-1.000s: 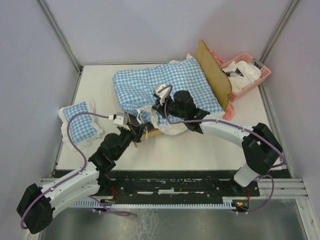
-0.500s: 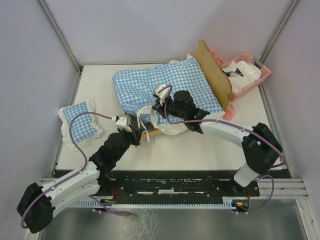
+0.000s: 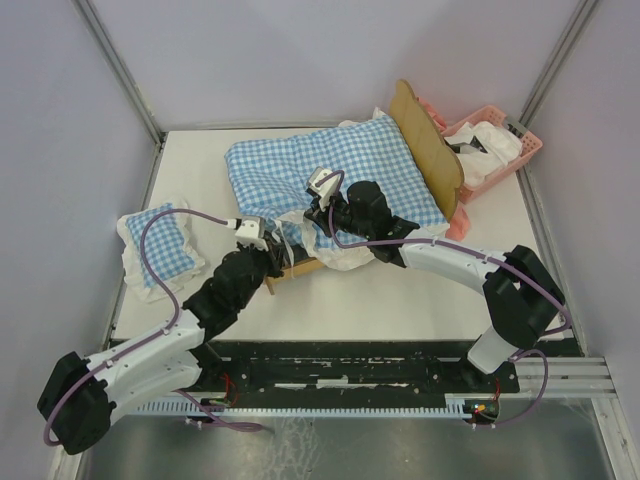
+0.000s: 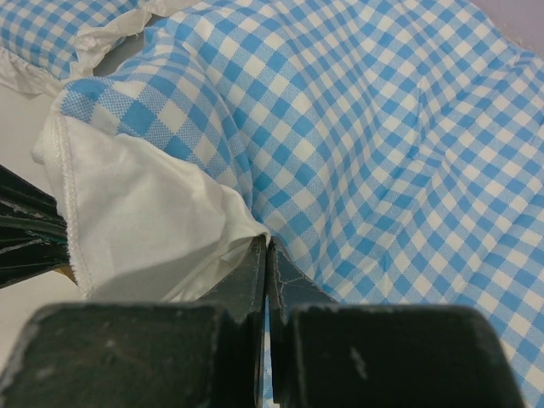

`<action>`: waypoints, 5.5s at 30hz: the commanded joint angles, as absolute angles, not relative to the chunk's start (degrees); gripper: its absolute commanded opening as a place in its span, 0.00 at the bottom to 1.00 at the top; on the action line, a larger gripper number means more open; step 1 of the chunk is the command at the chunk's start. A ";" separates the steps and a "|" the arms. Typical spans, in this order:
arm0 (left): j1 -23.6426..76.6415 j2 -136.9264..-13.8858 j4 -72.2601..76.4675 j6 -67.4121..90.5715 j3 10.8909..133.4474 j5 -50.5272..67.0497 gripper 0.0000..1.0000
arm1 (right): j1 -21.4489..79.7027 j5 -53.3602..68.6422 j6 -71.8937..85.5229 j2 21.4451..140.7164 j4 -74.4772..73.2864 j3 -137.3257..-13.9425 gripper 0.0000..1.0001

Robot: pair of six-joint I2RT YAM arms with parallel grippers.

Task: Set up the pet bed
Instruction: Cross the ropes on the bed frame.

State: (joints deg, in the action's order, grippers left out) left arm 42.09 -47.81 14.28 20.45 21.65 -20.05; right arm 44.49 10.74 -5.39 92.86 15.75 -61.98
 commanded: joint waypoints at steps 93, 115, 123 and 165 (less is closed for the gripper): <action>41.13 -47.00 -1.44 43.96 32.15 -37.45 0.03 | 60.28 -8.25 5.02 78.76 30.40 -36.82 0.60; 41.13 -41.50 -0.70 49.55 24.57 -35.62 0.03 | 65.34 -4.84 0.42 92.27 28.23 -52.53 0.61; 41.13 -41.83 1.29 53.94 22.24 -34.23 0.03 | 67.24 -11.73 3.72 99.51 38.29 -53.01 0.57; 41.13 -37.41 -14.48 37.00 29.75 -42.22 0.46 | 54.46 -20.93 1.49 96.73 35.07 -54.54 0.02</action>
State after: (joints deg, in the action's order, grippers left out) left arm 41.32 -37.60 -16.73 44.64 25.78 -39.13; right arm 55.33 -20.01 1.85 98.94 34.85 -51.86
